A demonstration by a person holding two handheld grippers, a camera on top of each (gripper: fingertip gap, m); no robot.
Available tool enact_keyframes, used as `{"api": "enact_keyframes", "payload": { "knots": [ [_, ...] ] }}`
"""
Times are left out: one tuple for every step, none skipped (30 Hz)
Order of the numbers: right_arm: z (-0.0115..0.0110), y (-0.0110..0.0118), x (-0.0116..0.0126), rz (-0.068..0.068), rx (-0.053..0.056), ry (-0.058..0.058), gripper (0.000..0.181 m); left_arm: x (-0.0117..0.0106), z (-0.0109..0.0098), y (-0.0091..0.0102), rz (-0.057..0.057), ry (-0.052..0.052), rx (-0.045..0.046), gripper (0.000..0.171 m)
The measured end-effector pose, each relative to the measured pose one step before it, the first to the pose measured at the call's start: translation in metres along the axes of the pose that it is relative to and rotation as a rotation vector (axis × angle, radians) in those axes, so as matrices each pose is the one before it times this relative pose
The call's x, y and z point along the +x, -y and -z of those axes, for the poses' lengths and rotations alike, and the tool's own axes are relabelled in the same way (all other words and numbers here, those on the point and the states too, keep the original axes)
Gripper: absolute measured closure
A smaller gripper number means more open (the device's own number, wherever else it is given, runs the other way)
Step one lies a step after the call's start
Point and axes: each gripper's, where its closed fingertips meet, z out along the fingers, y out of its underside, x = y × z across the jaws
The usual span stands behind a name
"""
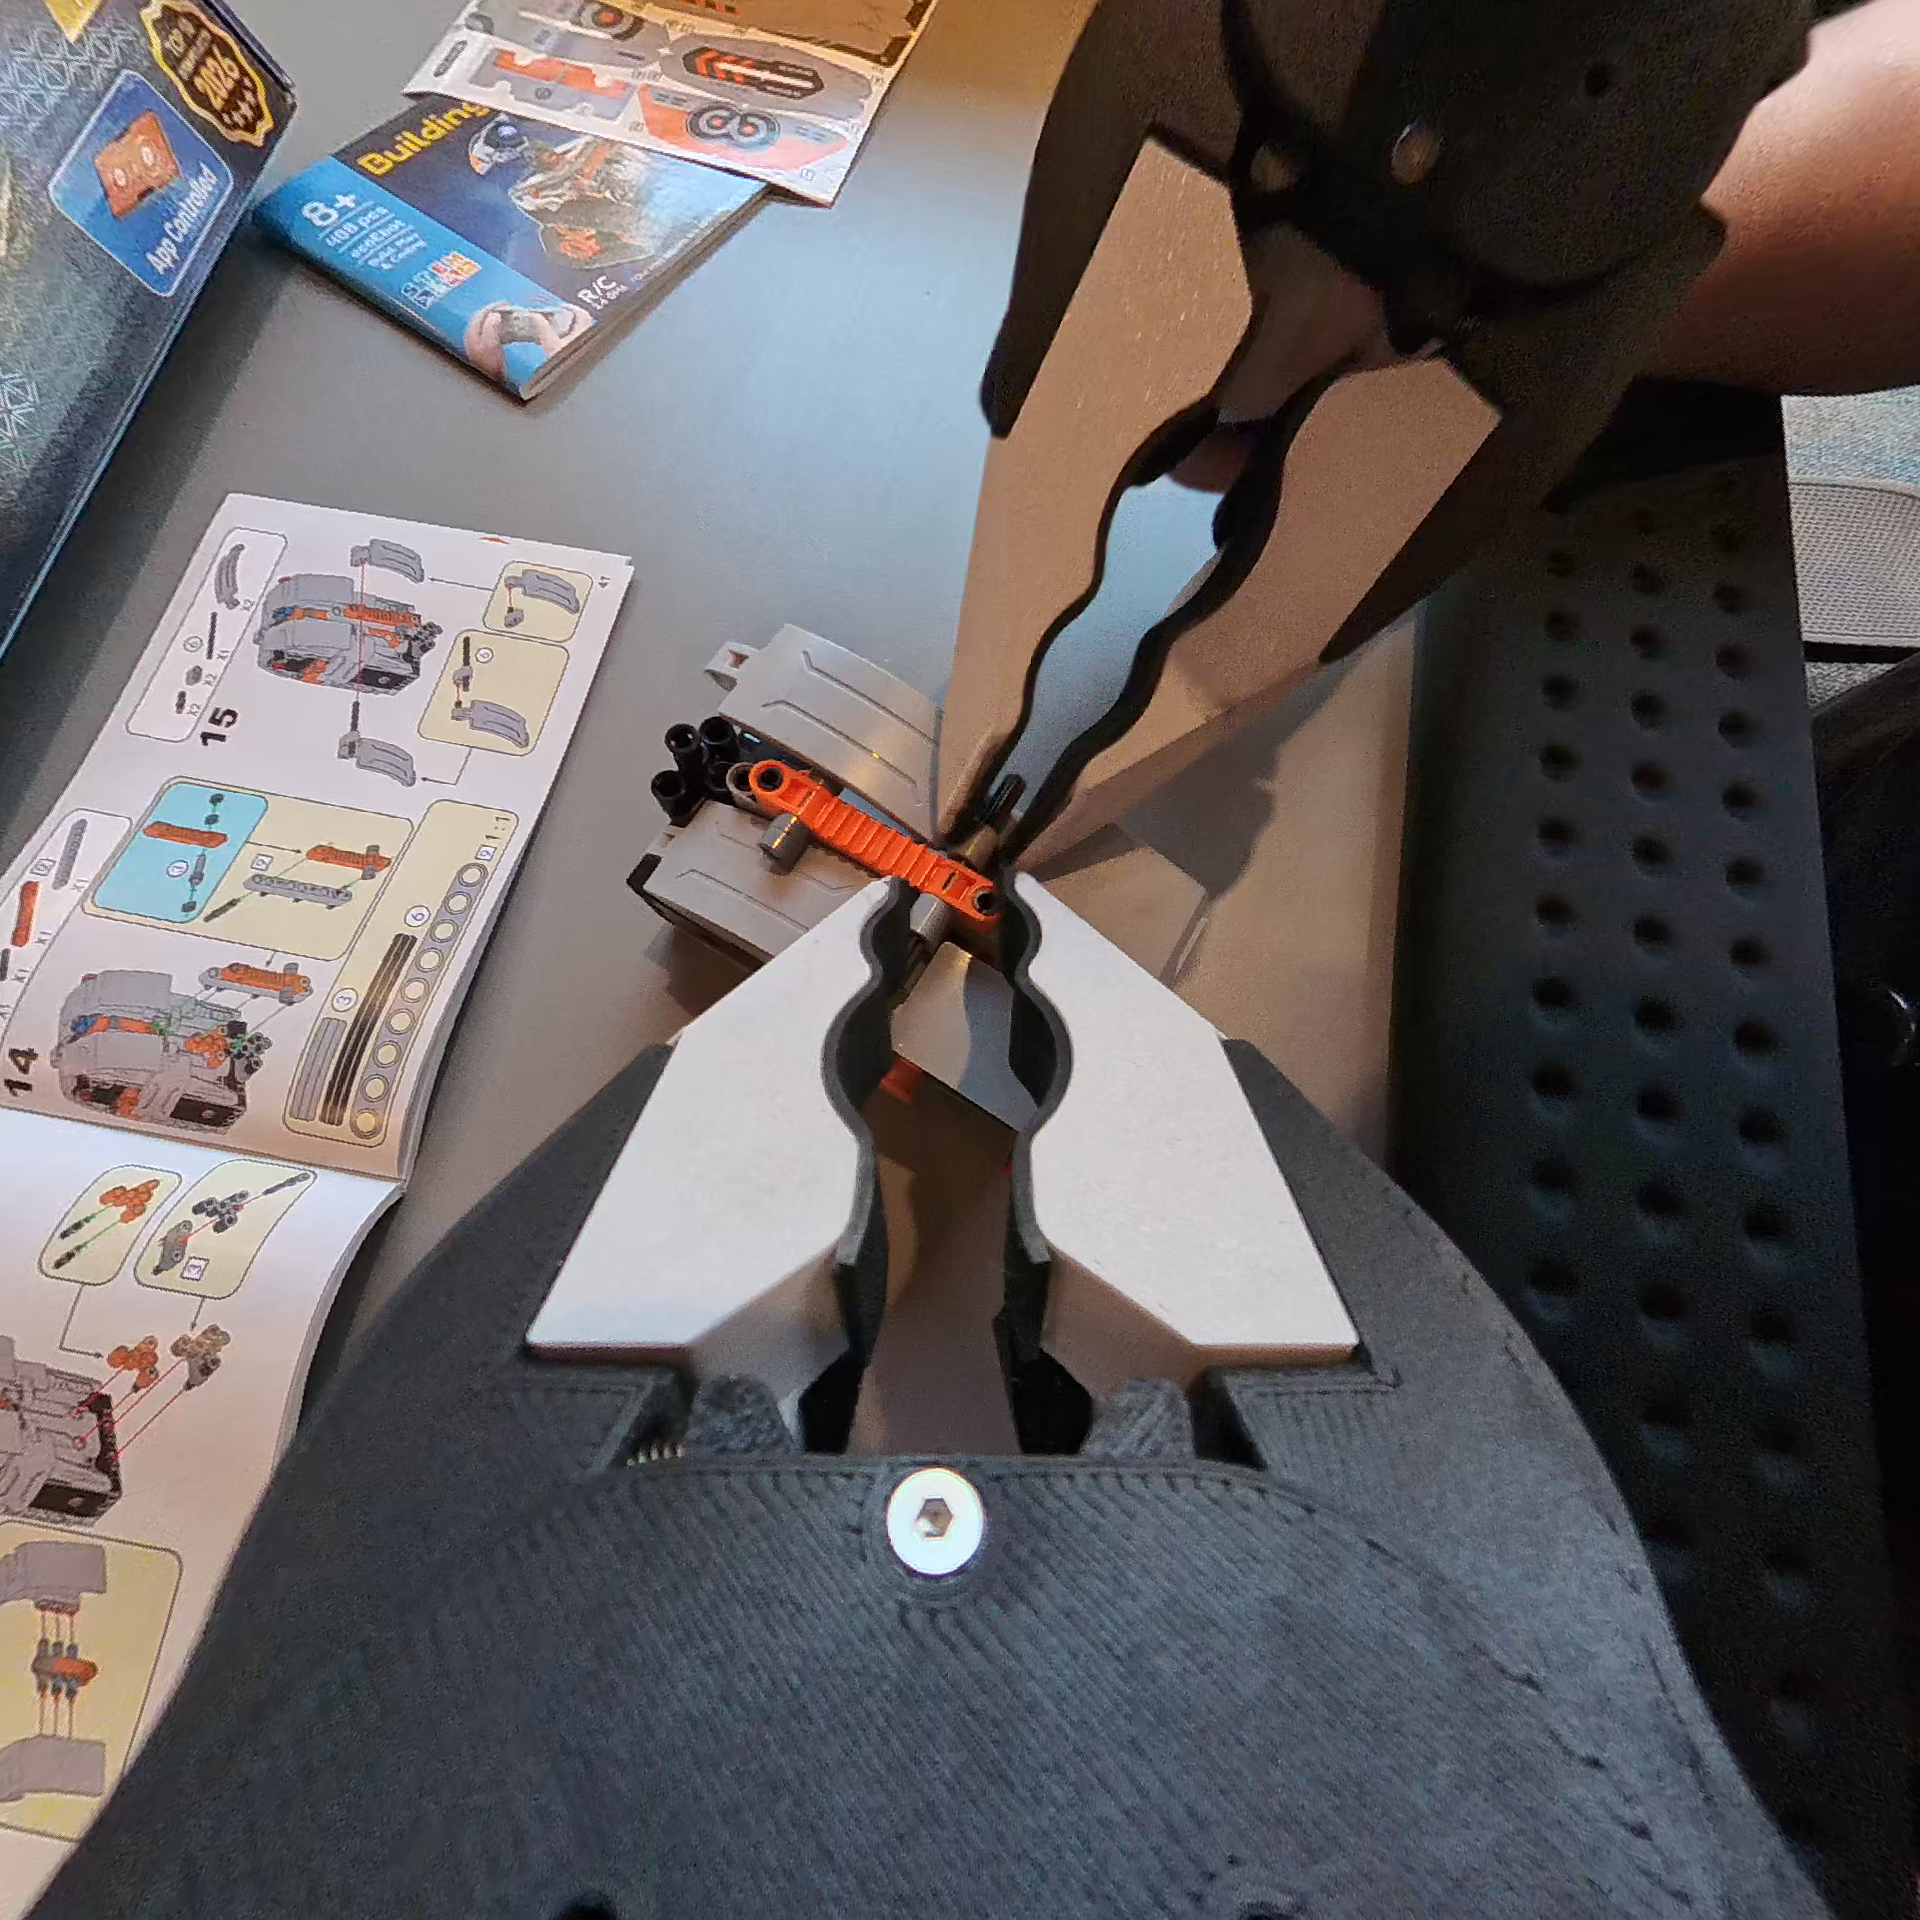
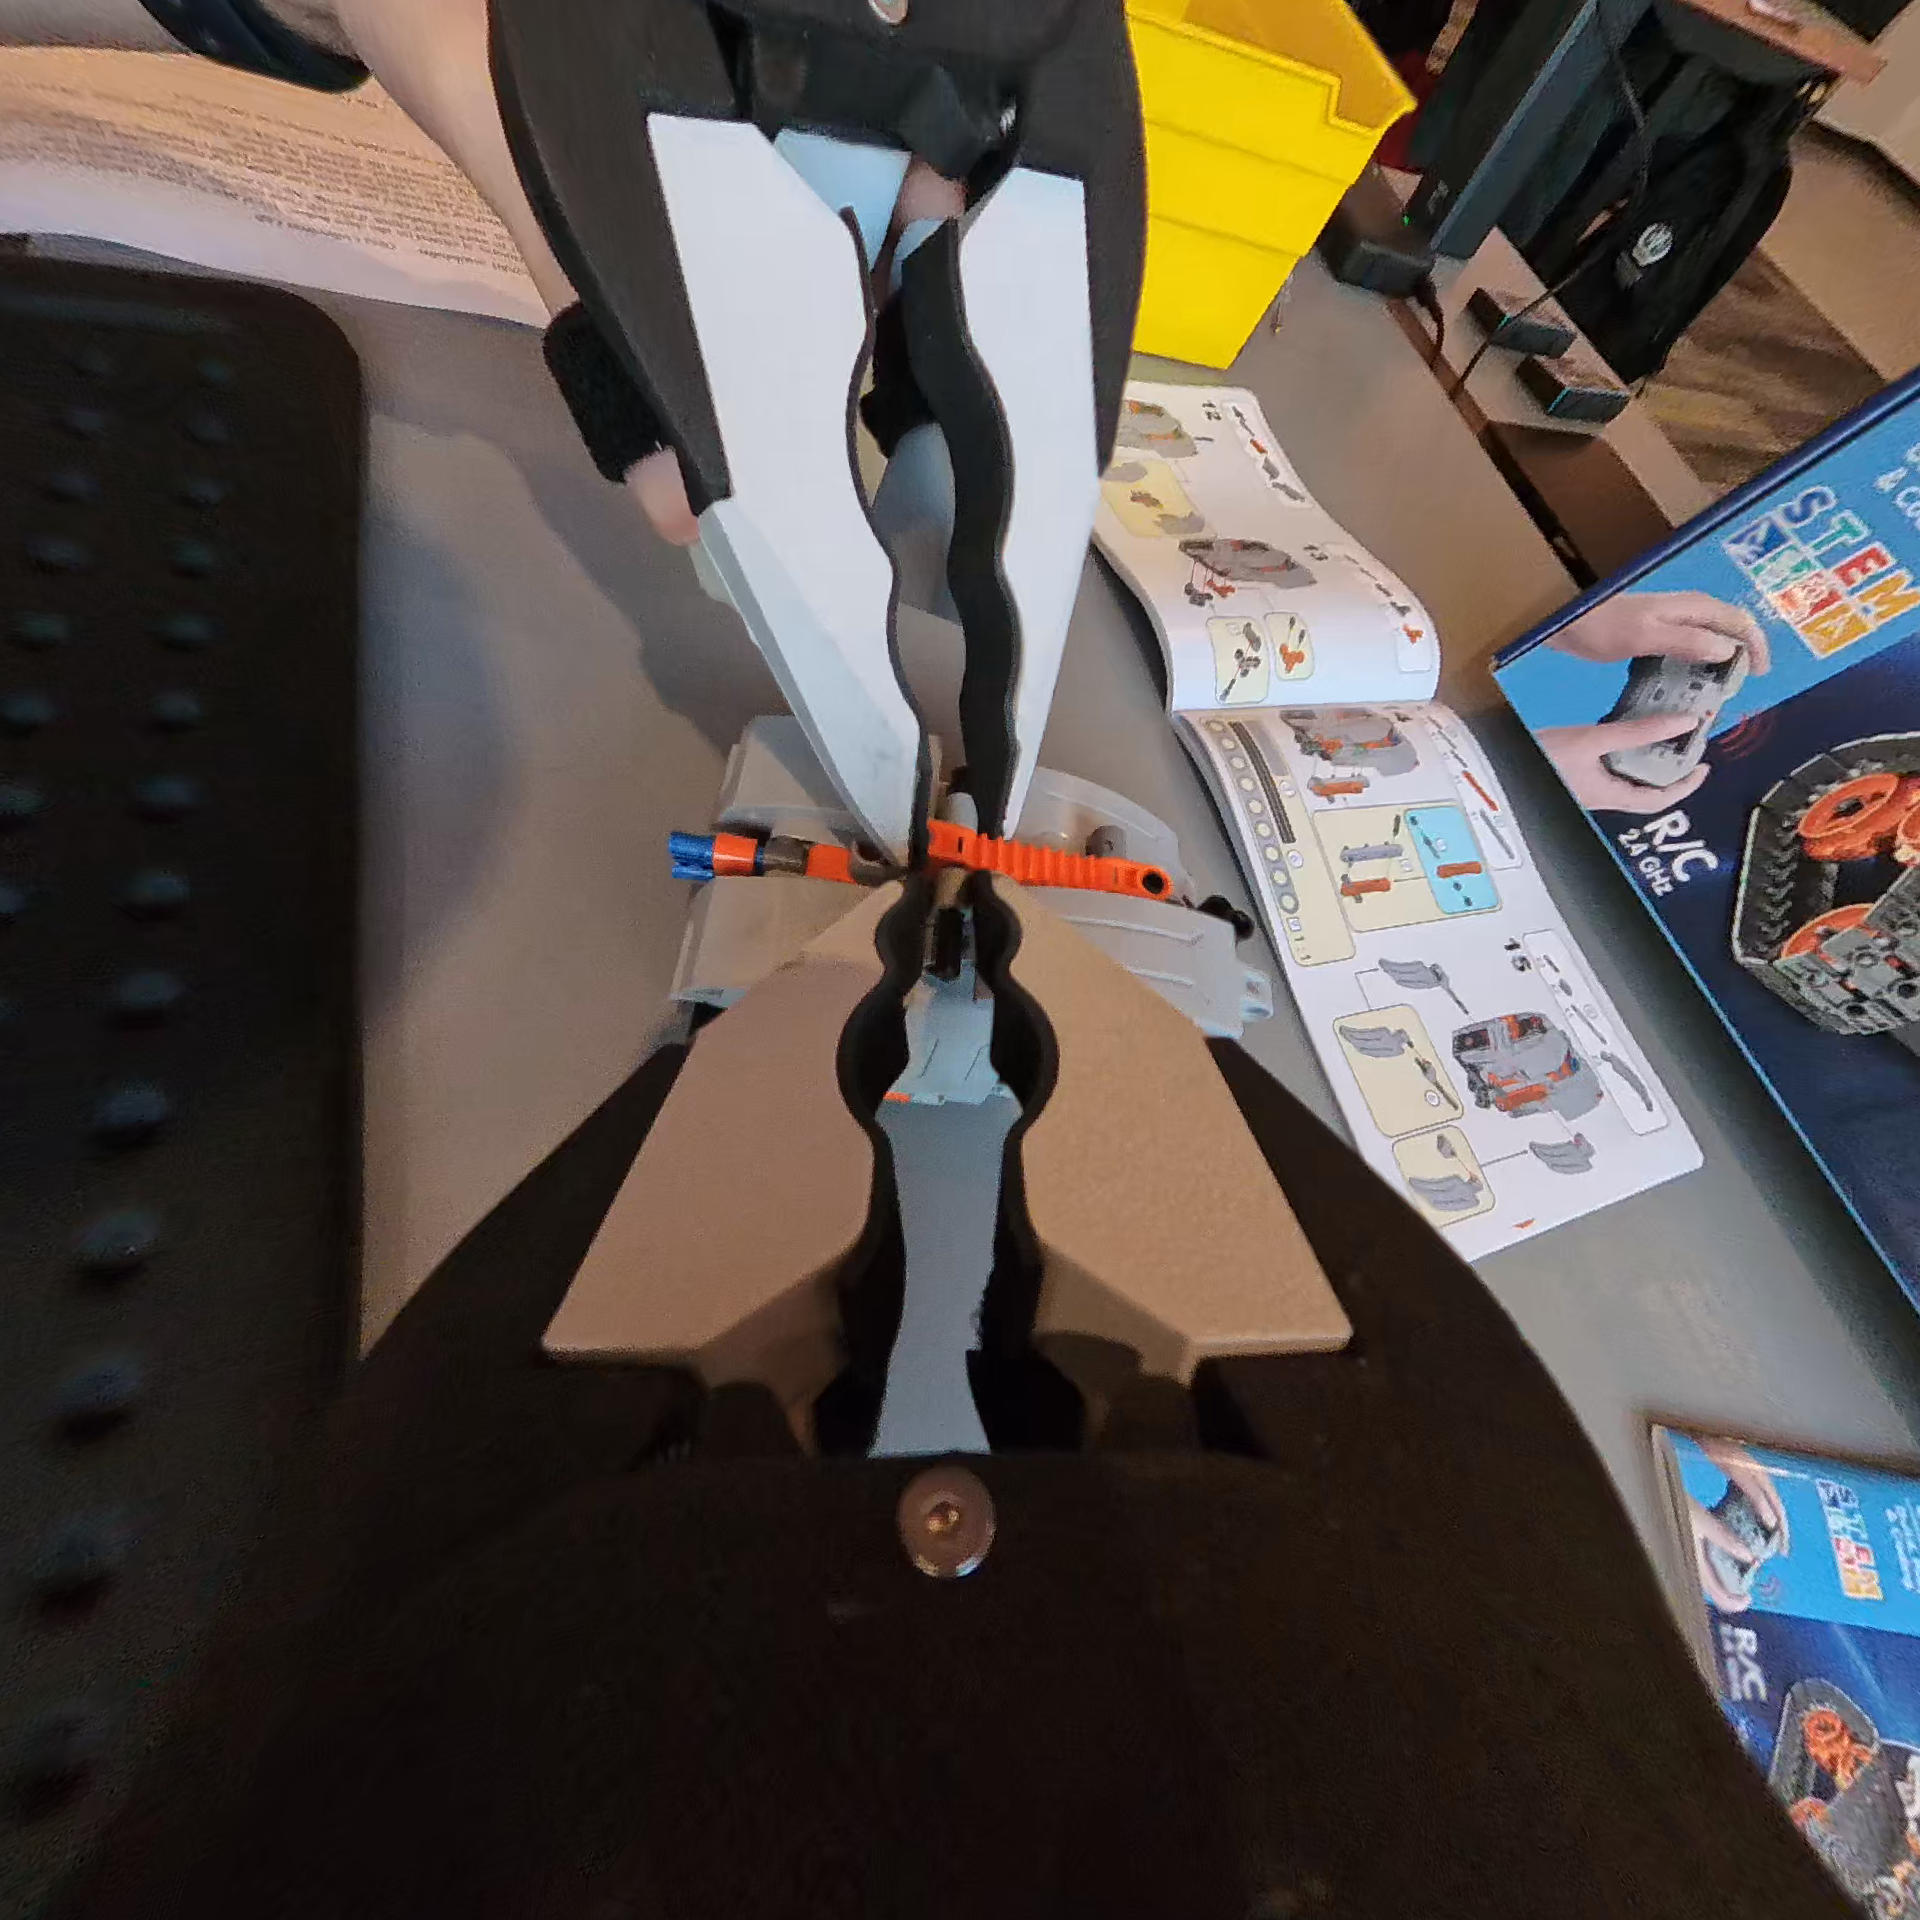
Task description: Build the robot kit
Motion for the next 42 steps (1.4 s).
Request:
{"api": "enact_keyframes", "payload": {
  "knots": [
    [-0.00094,0.00154,0.00062,0.0124,0.0102,-0.0078,0.175,-0.00009,0.00000,0.00002,0.0001,0.0003,0.00351,0.156],
    [-0.00062,-0.00049,-0.00001,0.0072,-0.0056,-0.0022,0.175,-0.00009,0.00013,-0.00018,0.0031,0.0002,0.00393,0.156],
    [-0.00009,-0.00038,0.00016,-0.0027,-0.0083,0.0025,0.175,-0.00009,0.00012,-0.00004,0.0045,0.0002,0.00380,0.156],
    [0.00028,-0.00062,-0.00005,-0.0153,-0.0103,0.0072,0.175,0.00003,-0.00011,0.00002,-0.0015,0.0031,0.00249,0.156],
    [0.00044,-0.00066,0.00005,-0.0077,-0.0084,0.0000,0.175,0.00009,-0.00026,0.00015,-0.0086,0.0074,0.00125,0.156],
    [0.00054,-0.00070,-0.00042,0.0174,-0.0085,-0.0059,0.176,0.00016,-0.00020,0.00011,-0.0108,0.0086,0.00105,0.156],
    [0.00022,-0.00075,-0.00081,0.0205,-0.0111,-0.0049,0.175,0.00009,0.00015,-0.00013,-0.0067,0.0049,0.00306,0.157],
    [-0.00011,-0.00003,-0.00046,0.0109,-0.0013,-0.0056,0.175,-0.00003,0.00033,-0.00039,0.0044,-0.0022,0.00654,0.156],
    [0.00029,-0.00010,-0.00054,0.0054,0.0087,-0.0011,0.176,0.00049,0.00033,-0.00028,0.0118,-0.0098,0.01050,0.156],
    [0.00053,-0.00001,-0.00091,-0.0118,0.0084,0.0066,0.176,0.00100,0.00044,-0.00019,0.0098,-0.0133,0.01195,0.156],
    [0.00050,0.00002,-0.00102,-0.0075,0.0063,0.0058,0.175,0.00113,0.00041,-0.00028,0.0038,-0.0090,0.00905,0.156],
    [0.00027,-0.00007,-0.00058,0.0022,0.0009,-0.0024,0.175,0.00077,0.00023,-0.00024,-0.0049,-0.0015,0.00401,0.156],
    [0.00015,0.00005,-0.00049,0.0083,-0.0019,-0.0058,0.175,0.00056,0.00037,-0.00029,-0.0101,0.0008,-0.00103,0.156],
    [0.00019,0.00010,-0.00059,0.0092,-0.0002,-0.0049,0.175,0.00058,0.00024,-0.00023,-0.0075,-0.0014,-0.00322,0.156],
    [0.00024,-0.00016,-0.00022,0.0030,-0.0003,-0.0018,0.175,0.00034,0.00009,0.00002,-0.0013,-0.0024,-0.00037,0.156],
    [0.00024,-0.00005,-0.00011,-0.0015,0.0028,0.0006,0.175,0.00021,-0.00011,-0.00001,0.0028,-0.0032,0.00316,0.156],
    [0.00015,0.00002,-0.00026,-0.0056,0.0037,0.0011,0.175,0.00025,0.00006,0.00007,0.0040,-0.0030,0.00404,0.156],
    [0.00016,0.00011,-0.00017,-0.0036,0.0039,0.0000,0.175,0.00026,-0.00004,0.00017,0.0030,-0.0007,0.00450,0.156],
    [0.00014,0.00043,-0.00041,0.0003,0.0079,0.0029,0.175,0.00072,-0.00009,0.00030,-0.0036,0.0000,0.00449,0.156],
    [0.00035,0.00149,-0.00106,0.0055,0.0208,0.0072,0.175,0.00156,0.00017,0.00032,-0.0148,-0.0025,0.00590,0.156],
    [0.00057,0.00180,-0.00110,0.0055,0.0316,0.0161,0.176,0.00189,0.00014,0.00067,-0.0226,-0.0030,0.00919,0.157],
    [0.00094,0.00072,-0.00103,0.0028,0.0233,0.0286,0.175,0.00131,-0.00021,0.00096,-0.0156,0.0048,0.01148,0.157],
    [0.00202,0.00167,-0.00123,0.0084,0.0193,0.0363,0.175,-0.00108,0.00003,0.00092,-0.0036,0.0222,0.00680,0.156],
    [0.00427,0.00601,0.00040,0.0160,0.0385,0.0252,0.166,-0.00266,0.00114,-0.00089,-0.0049,0.0344,-0.00966,0.148],
    [0.00515,0.00358,0.00040,0.0252,0.0158,0.0309,0.162,-0.00178,0.00273,-0.00237,-0.0105,0.0296,-0.02075,0.141],
    [0.00468,-0.00065,0.00074,0.0222,-0.0142,0.0355,0.159,-0.00043,0.00395,-0.00082,-0.0034,0.0250,-0.00902,0.143],
    [0.00352,-0.00207,-0.00118,0.0218,-0.0181,0.0469,0.152,0.00016,0.00411,0.00182,0.0093,0.0248,0.00972,0.147],
    [0.00212,-0.00344,-0.00522,0.0237,-0.0200,0.0685,0.151,0.00089,0.00380,0.00262,0.0195,0.0221,0.01711,0.147],
    [0.00055,-0.00573,-0.00281,0.0174,-0.0321,0.0489,0.151,0.00061,0.00337,0.00227,0.0307,0.0254,0.01545,0.146],
    [-0.00029,-0.00619,-0.00131,0.0173,-0.0357,0.0337,0.150,0.00084,0.00254,0.00217,0.0417,0.0295,0.01687,0.144],
    [-0.00074,-0.00316,-0.00282,0.0175,-0.0183,0.0339,0.146,0.00295,0.00134,0.00198,0.0472,0.0236,0.02050,0.141],
    [-0.00022,0.00156,-0.00153,0.0185,0.0099,0.0170,0.146,0.00363,-0.00015,0.00063,0.0493,0.0281,0.01760,0.137],
    [-0.00018,0.00277,-0.00015,0.0229,0.0169,0.0046,0.145,0.00194,-0.00161,-0.00130,0.0441,0.0463,0.00705,0.131],
    [-0.00033,0.00265,0.00083,0.0206,0.0157,-0.0028,0.145,0.00230,-0.00230,-0.00278,0.0265,0.0500,-0.00299,0.123],
    [-0.00064,0.00194,0.00186,0.0106,0.0114,-0.0064,0.145,0.00267,-0.00243,-0.00260,0.0088,0.0505,-0.00391,0.117],
    [-0.00067,-0.00027,0.00189,0.0095,-0.0025,-0.0012,0.144,0.00146,-0.00231,-0.00143,-0.0008,0.0569,0.00010,0.115],
    [-0.00066,-0.00213,0.00272,0.0111,-0.0140,-0.0028,0.141,0.00248,-0.00257,-0.00060,-0.0046,0.0470,0.00064,0.115],
    [-0.00081,-0.00309,0.00223,0.0140,-0.0195,0.0014,0.140,0.00248,-0.00275,-0.00055,-0.0009,0.0391,-0.00345,0.115],
    [-0.00086,-0.00263,0.00130,0.0141,-0.0163,0.0058,0.139,0.00252,-0.00327,-0.00030,0.0013,0.0302,-0.00393,0.117],
    [-0.00115,-0.00120,0.00036,0.0099,-0.0077,0.0113,0.138,0.00251,-0.00349,-0.00071,-0.0026,0.0235,-0.00596,0.119],
    [-0.00137,-0.00006,0.00015,0.0047,-0.0016,0.0097,0.137,-0.00003,-0.00289,-0.00080,-0.0133,0.0317,-0.00765,0.118],
    [-0.00132,0.00045,0.00000,0.0062,0.0006,0.0060,0.137,-0.00208,-0.00160,-0.00027,-0.0227,0.0357,-0.00751,0.120]
  ]
}}
